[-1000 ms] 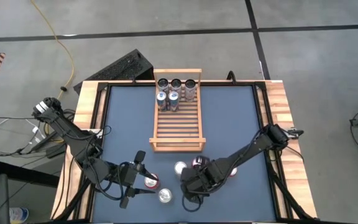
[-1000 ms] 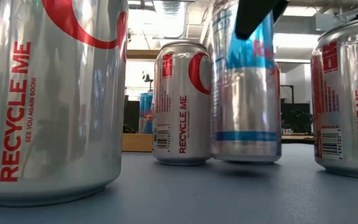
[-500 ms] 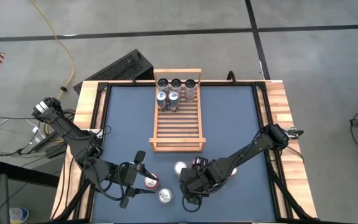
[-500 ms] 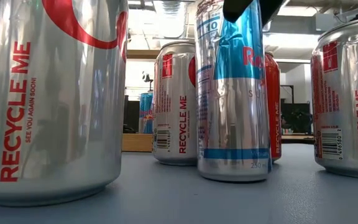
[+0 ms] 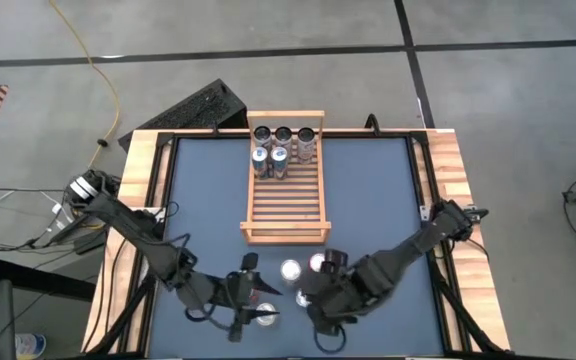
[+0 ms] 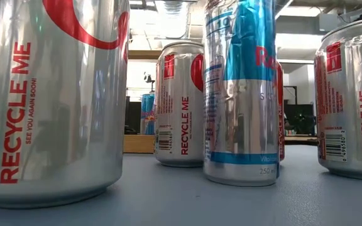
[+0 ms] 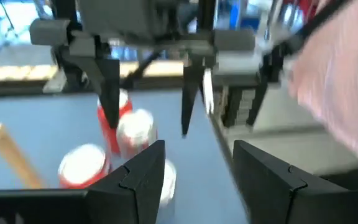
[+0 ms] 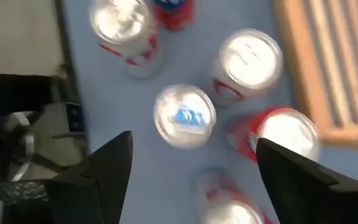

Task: Place canned beverage on shelf
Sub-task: Put the blue soda can on the shelf aligned with the other blue soda cans

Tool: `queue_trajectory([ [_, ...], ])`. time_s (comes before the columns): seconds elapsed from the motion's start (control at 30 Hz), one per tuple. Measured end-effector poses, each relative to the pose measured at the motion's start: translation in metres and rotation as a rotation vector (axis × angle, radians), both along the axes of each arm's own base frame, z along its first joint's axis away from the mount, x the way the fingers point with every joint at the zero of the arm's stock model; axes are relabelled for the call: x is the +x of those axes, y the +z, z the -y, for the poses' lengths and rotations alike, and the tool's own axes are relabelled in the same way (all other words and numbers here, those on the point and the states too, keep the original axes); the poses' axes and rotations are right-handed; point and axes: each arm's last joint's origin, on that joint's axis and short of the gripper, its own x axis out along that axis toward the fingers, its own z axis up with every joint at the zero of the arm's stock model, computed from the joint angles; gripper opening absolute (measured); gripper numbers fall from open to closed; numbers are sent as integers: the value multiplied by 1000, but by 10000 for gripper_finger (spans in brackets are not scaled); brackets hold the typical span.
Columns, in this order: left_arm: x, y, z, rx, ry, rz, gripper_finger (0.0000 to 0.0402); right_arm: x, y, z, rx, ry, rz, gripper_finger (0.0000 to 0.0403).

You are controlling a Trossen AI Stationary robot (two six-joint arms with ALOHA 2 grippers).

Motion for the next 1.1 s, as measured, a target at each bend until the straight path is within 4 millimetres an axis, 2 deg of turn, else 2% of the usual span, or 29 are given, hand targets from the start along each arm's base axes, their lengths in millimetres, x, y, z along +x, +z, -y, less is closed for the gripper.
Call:
queue_trajectory([
  [0.07, 10, -9, 4, 15, 8, 18, 178, -13, 7, -6, -60, -26, -4, 312],
  [0.2, 25, -41, 12, 99, 40, -27, 178, -42, 17, -20, -149, -94, -10, 312],
  [0.43, 48, -43, 15, 136, 139, -71, 178, -73, 17, -54, -117, -121, 45, 311],
  [0.67, 64, -57, 20, 234, 165, -94, 178, -89, 16, -71, -126, -176, 140, 311],
  [0.9, 80, -74, 31, 221, 32, -137, 204, -98, 16, -78, -106, -194, 165, 311],
  [1.1, 87, -57, 36, 303, 5, -90, 261, -98, 16, -78, -104, -200, 168, 311],
])
